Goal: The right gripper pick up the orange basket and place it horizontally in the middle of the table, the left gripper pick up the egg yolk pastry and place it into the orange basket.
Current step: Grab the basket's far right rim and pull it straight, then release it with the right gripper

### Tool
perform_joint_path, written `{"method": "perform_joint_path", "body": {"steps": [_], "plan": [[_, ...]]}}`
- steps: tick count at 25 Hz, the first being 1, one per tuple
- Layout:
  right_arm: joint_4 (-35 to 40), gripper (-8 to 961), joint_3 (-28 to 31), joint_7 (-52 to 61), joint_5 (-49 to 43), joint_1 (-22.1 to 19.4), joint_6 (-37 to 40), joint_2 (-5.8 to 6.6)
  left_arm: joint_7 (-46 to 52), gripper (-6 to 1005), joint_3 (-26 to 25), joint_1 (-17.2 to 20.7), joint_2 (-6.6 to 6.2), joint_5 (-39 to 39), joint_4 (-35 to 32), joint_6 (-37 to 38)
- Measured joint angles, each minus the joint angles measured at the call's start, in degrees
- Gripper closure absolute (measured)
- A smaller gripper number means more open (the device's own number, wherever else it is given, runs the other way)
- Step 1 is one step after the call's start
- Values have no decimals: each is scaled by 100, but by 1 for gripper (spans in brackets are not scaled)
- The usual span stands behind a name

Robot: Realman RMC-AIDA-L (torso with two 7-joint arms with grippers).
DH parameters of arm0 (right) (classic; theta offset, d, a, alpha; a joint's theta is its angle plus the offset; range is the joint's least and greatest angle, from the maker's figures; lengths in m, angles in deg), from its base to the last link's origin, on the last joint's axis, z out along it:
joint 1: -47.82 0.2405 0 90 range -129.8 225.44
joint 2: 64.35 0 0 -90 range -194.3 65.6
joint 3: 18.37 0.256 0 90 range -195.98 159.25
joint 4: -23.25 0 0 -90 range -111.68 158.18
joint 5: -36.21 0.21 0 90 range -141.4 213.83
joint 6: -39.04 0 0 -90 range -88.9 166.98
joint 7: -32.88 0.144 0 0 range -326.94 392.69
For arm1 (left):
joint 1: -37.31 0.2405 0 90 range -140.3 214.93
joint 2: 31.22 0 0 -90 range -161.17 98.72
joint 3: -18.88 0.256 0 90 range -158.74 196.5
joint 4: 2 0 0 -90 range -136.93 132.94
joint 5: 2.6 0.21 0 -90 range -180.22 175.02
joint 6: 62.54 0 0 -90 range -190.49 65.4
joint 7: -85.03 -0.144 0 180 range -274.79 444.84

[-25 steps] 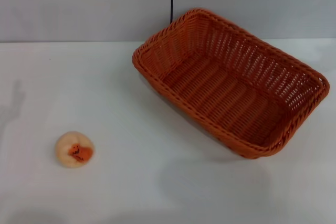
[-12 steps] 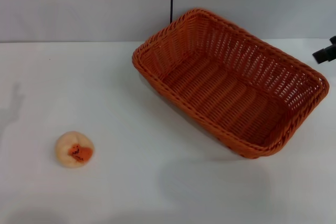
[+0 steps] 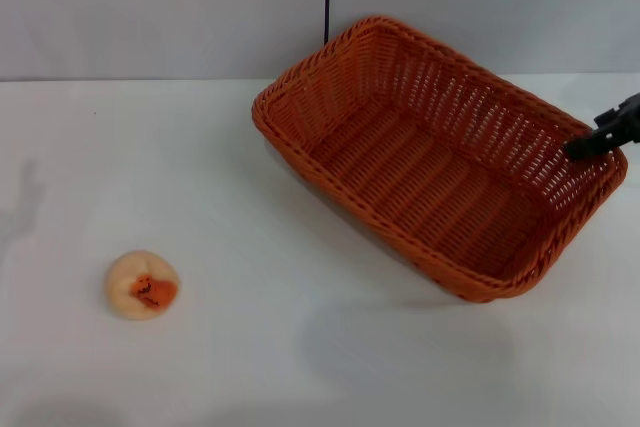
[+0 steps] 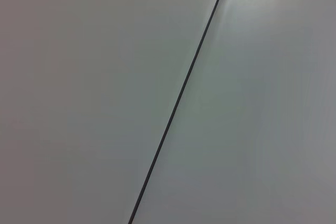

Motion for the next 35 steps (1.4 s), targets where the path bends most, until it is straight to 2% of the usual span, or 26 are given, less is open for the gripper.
{"method": "perform_joint_path", "body": {"steps": [4,16,32,35], "plan": [[-44,357,-29,2,-64,-2,-114,-70,10,190,0,27,0,-3,1,0],[-248,381,-203,-79,-73,-28,-348,-140,23,189,0,86,2,-17,6,5],[-165,751,-122,-146,62,-163,-290,-151,88,190,-14,86,1,-36,9,4],[-127,751,-114,-167,239,-221,-244,-133,89,190,-9,81,1,-39,9,0]]}}
